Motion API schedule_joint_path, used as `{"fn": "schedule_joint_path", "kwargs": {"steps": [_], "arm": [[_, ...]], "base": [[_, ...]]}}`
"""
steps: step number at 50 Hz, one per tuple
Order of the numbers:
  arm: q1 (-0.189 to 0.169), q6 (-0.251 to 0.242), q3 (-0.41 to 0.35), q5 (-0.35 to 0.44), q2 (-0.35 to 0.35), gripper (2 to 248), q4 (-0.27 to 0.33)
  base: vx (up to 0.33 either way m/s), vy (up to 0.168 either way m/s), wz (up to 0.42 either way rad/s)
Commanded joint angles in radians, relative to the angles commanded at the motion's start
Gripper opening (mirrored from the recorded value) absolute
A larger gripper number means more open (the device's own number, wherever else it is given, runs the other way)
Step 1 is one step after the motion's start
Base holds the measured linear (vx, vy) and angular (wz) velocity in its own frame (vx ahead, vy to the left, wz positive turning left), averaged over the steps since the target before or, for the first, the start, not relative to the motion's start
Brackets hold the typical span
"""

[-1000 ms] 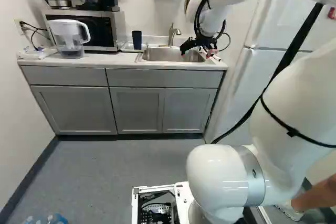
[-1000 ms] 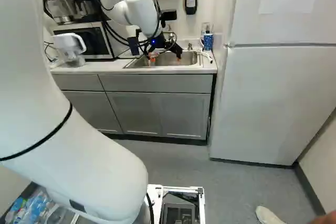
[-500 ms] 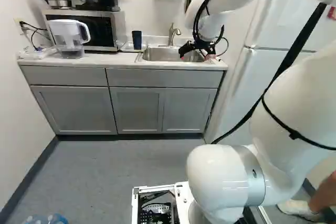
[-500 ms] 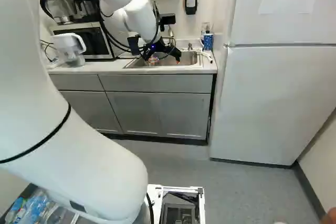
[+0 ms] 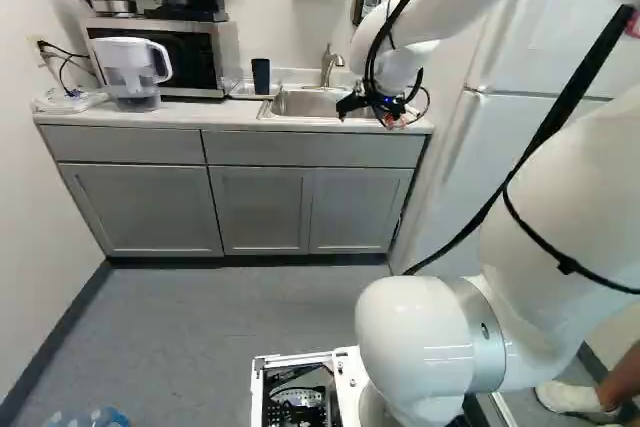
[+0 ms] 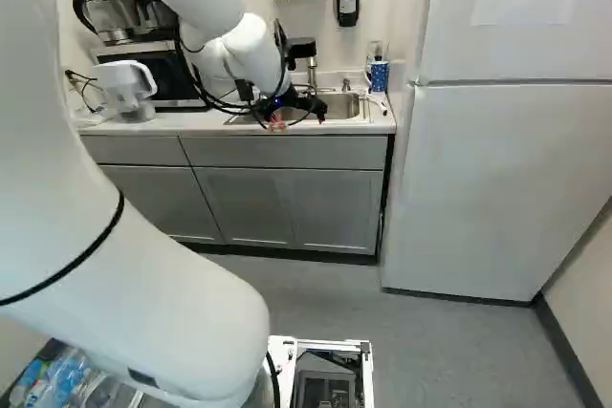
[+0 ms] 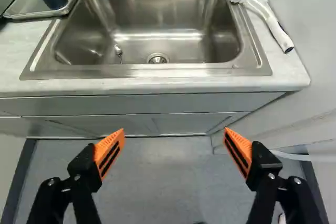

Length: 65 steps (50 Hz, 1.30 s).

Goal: Rinse the cup and place it in the tray

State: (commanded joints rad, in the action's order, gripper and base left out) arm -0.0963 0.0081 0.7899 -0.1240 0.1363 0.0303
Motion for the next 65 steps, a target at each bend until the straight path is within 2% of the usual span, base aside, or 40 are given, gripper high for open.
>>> {"fn": "schedule_joint_path", "kwargs": {"steps": [19, 47, 65], "arm": [[0.017, -0.001, -0.125, 0.177, 0.025, 247, -0.005], [0.047, -0.004, -0.346, 0.491, 0.070, 247, -0.015], [0.064, -0.005, -0.468, 0.664, 0.095, 247, -0.020]], "base": [[0.000, 0.000, 0.000], [0.000, 0.000, 0.000], [0.000, 0.000, 0.000]]}}
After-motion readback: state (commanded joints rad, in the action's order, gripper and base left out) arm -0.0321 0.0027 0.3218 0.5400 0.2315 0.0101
